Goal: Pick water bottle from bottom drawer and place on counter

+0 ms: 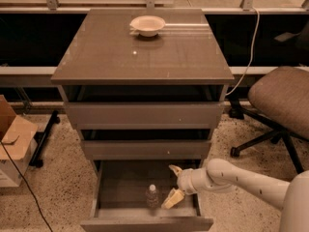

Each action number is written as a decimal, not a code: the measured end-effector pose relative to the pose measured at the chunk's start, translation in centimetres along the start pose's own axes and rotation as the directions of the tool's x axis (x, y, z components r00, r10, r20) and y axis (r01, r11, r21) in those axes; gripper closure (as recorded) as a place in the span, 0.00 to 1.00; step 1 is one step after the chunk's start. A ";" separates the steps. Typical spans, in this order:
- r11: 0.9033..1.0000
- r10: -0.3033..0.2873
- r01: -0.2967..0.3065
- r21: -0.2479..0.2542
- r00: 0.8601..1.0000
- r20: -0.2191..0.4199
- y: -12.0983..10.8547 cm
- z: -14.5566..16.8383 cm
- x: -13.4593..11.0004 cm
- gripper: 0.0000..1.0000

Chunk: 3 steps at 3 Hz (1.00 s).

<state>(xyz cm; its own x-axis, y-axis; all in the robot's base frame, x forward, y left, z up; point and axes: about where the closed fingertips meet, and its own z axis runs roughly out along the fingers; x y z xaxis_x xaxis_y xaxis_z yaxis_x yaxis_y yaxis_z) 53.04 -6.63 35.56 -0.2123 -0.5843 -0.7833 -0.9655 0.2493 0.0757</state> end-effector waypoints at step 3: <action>0.995 0.077 -0.073 -0.063 0.994 0.073 -1.7 11.0 4.8 0.00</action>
Offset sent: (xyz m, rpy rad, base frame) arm 0.0269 0.0430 -0.1160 0.0606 0.0682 -0.0156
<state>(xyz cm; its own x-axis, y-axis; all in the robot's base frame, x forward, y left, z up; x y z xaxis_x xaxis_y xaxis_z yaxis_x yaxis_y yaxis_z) 55.30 -1.36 24.93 -0.2748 -0.5051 -0.8182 -0.9550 0.2420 0.1713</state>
